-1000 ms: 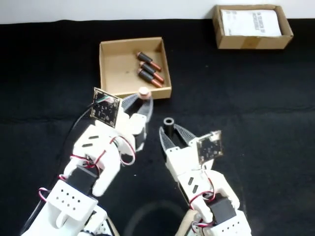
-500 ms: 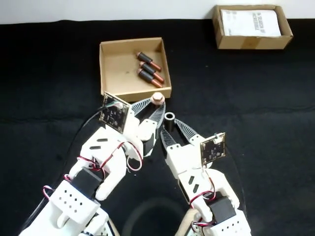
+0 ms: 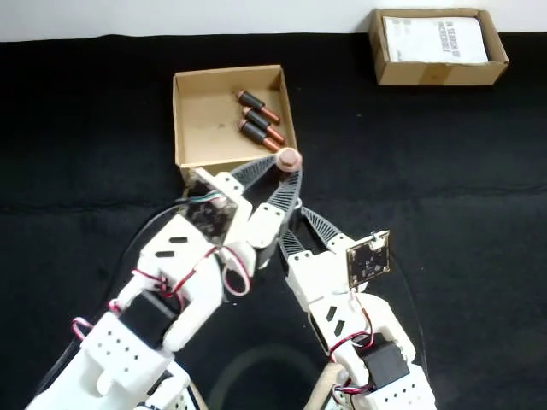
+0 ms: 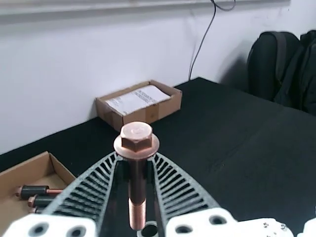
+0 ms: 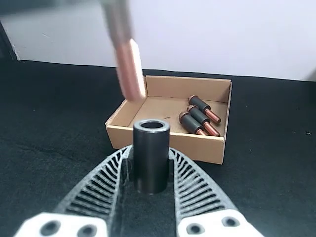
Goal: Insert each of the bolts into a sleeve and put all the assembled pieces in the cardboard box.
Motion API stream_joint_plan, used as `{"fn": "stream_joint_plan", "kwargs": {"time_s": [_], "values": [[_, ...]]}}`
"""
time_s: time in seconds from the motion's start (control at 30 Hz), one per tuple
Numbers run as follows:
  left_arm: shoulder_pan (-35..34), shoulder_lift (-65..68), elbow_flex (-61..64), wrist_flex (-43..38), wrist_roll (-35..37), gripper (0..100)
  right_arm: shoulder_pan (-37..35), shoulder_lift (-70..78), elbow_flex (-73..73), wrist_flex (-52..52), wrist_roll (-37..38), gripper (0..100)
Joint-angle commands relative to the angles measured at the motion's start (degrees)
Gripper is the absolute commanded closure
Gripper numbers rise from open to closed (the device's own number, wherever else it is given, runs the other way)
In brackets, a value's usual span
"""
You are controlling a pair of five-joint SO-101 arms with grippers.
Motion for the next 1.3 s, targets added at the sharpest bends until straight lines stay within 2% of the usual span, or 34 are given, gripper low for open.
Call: {"fn": "stream_joint_plan", "kwargs": {"time_s": [0.0,0.1,0.27,0.5,0.7,1.27], "values": [[0.2,4.3,-5.1,-2.1,-0.2,99,-0.4,-0.7,8.0,-1.3,-0.5,99.1],[0.1,7.3,-5.7,-2.2,0.5,99,-0.2,-0.7,8.0,-1.3,-0.5,99.1],[0.1,10.0,-5.7,-2.0,5.9,99,0.0,-0.7,8.0,-1.3,-0.5,99.1],[0.1,9.7,-5.8,-1.8,6.2,99,0.0,-0.8,8.0,-1.3,-0.4,99.1],[0.6,9.6,-10.6,3.7,6.8,99,0.0,-0.6,8.0,-1.3,-0.4,99.1],[0.1,9.6,-10.7,8.0,8.0,99,1.6,-0.8,8.0,-1.3,-0.4,99.1]]}}
